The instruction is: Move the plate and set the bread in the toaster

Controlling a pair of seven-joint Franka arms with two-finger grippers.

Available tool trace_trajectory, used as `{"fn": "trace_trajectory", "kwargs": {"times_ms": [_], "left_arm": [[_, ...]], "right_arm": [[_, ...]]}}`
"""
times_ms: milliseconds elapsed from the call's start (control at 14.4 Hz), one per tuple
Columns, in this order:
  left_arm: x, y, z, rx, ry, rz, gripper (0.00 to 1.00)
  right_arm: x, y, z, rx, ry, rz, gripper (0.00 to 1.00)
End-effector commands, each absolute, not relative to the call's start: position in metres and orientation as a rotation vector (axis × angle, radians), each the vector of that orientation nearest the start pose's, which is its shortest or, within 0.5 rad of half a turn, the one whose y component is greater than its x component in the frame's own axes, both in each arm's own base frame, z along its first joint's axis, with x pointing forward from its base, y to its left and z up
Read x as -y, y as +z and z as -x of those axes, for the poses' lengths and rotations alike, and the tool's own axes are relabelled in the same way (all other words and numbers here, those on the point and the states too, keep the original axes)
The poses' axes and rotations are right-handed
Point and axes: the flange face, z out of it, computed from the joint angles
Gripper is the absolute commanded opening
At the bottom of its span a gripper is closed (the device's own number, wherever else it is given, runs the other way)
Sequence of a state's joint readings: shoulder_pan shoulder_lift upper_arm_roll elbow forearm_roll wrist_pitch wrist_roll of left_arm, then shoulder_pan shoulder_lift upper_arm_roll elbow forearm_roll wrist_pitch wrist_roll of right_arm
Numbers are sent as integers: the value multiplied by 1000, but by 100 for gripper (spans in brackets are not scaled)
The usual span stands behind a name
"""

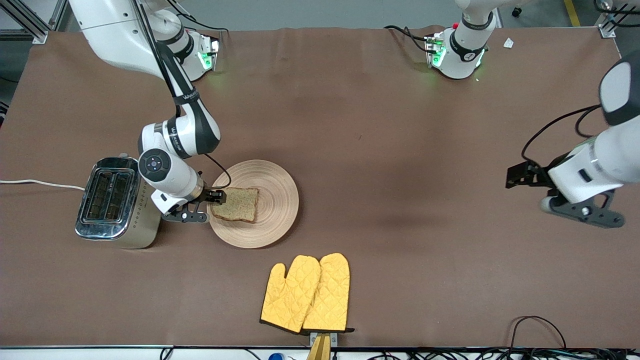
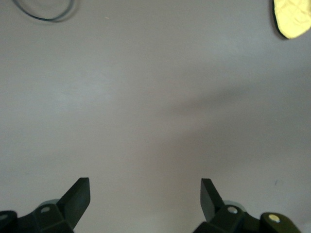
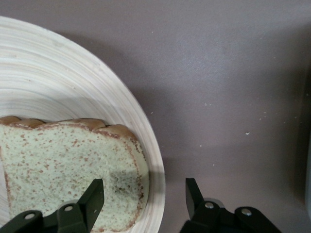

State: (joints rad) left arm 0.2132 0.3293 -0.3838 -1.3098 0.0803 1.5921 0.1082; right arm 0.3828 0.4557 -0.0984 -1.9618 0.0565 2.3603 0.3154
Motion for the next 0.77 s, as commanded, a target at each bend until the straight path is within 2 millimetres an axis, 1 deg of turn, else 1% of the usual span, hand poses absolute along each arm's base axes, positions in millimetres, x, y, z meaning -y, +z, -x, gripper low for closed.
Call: {"fn": "trace_trajectory", "kwargs": {"times_ms": [0,70,209,279,348,418,488,627,697], "left_arm": [[33,587,-632,-349,21,3135,100],[32,597,-626,-341,14,3128,100],[37,626,-611,-339,-47,3108,100],[43,633,-605,-345,-59,3104,100],[54,640,-598,-360,-73,3095,100],[55,648,-591,-348,-85,3081,100],[57,653,-586,-340,-90,3068,100],[37,649,-585,-295,-34,3076,100],[35,647,-584,-284,-26,3094,100]], "right_arm": [[-179,236,-581,-129,71,3159,66],[-180,233,-581,-126,77,3161,63],[-182,229,-580,-157,81,3161,60],[-185,229,-580,-154,81,3162,56],[-185,229,-580,-153,78,3163,52],[-185,229,-580,-154,79,3161,49],[-184,229,-580,-157,83,3162,45],[-183,228,-580,-159,86,3163,38],[-183,228,-580,-159,86,3163,36]]}}
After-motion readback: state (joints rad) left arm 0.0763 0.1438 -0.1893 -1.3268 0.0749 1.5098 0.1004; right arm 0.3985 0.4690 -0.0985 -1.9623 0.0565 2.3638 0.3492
